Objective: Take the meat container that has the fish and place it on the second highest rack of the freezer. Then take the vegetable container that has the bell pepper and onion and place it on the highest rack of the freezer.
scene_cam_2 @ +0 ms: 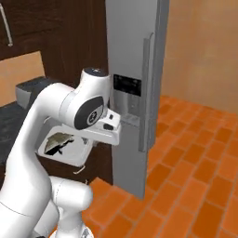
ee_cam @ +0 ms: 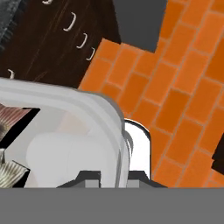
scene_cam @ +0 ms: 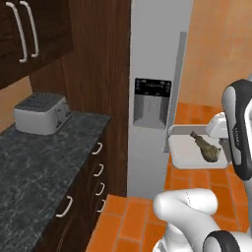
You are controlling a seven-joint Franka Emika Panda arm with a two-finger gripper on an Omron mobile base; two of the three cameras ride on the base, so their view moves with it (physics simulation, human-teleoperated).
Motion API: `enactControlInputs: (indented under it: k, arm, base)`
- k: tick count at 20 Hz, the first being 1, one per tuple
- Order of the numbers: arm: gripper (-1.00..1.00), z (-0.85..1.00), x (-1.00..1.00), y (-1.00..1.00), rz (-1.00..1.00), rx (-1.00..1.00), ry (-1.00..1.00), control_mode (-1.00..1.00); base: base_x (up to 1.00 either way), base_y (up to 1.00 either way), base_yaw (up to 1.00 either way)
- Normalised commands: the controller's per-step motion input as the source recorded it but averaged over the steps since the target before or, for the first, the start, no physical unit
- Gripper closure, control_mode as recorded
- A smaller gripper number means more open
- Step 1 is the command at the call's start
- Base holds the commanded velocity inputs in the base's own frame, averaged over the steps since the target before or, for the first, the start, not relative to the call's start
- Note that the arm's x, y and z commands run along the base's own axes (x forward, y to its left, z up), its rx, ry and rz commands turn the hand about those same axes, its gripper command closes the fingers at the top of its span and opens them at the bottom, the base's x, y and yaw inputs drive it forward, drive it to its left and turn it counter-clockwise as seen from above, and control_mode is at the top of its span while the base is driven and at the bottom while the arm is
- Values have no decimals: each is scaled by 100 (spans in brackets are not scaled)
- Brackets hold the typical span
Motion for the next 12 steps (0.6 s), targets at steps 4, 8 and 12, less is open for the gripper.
enactControlInputs:
  k: [4,8,12]
  arm:
    - [100,0,0,0,0,0,0,100]
    - [100,0,0,0,0,0,0,100]
    - [100,0,0,0,0,0,0,100]
  base:
    - [-29,-10,-54]
    - [-19,-24,-45]
    - [-36,-35,-38]
